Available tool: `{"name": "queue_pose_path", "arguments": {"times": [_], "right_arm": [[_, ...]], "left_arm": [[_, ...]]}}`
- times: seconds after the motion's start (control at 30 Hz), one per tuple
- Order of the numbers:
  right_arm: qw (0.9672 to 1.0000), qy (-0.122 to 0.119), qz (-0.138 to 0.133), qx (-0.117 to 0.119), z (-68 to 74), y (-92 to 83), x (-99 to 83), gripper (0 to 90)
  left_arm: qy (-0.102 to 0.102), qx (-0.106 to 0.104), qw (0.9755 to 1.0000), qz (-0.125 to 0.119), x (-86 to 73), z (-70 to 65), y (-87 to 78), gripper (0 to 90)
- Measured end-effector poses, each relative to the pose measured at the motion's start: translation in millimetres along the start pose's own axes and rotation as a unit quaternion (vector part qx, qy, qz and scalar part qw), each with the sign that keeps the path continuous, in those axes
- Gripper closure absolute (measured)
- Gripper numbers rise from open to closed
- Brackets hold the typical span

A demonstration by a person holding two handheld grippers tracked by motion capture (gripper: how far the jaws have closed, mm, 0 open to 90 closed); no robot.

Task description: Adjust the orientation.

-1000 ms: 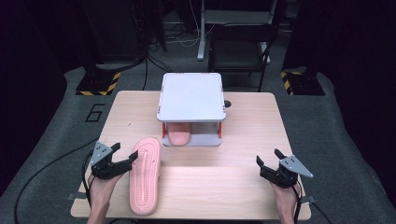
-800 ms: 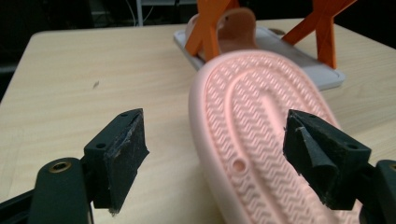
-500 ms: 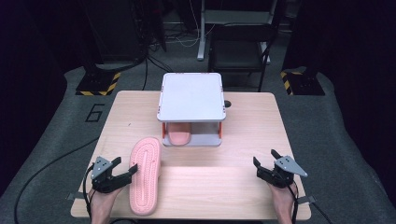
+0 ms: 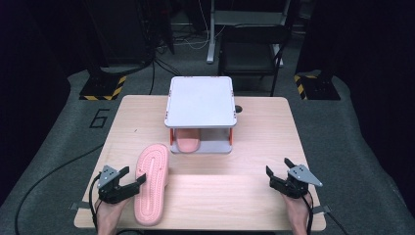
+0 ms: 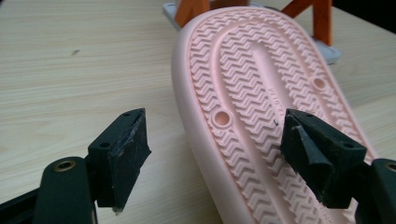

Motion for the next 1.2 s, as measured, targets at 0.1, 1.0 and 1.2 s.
{"name": "queue_pose_path", "arguments": {"times": [0.1,1.0,1.2], "right_arm": [[1.0,-0.002,0.001,0.003,0.1,0.6,-0.3,22.3],[0.9999,-0.012,0.01,0.004,4.5,1.0,-0.8,23.4],[1.0,-0.004,0.006,0.004,0.3,-0.3,-0.7,23.5]], "left_arm": [[-0.008,0.027,0.9996,0.006,-5.2,14.8,-6.3,23.2],[0.11,-0.031,0.9932,-0.023,30.9,-32.7,-31.8,32.3],[0.104,-0.019,0.9944,-0.003,19.7,-21.5,-20.9,32.6]]}}
Point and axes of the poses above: each handheld gripper's, and its own axes: y roughly forward along the jaws, x roughly out of its top, z roughly to its left, the point moved 5 cm from there along y, roughly forward along the jaws, and after that the axes turned 6 degrees about z, right-handed, at the moved point
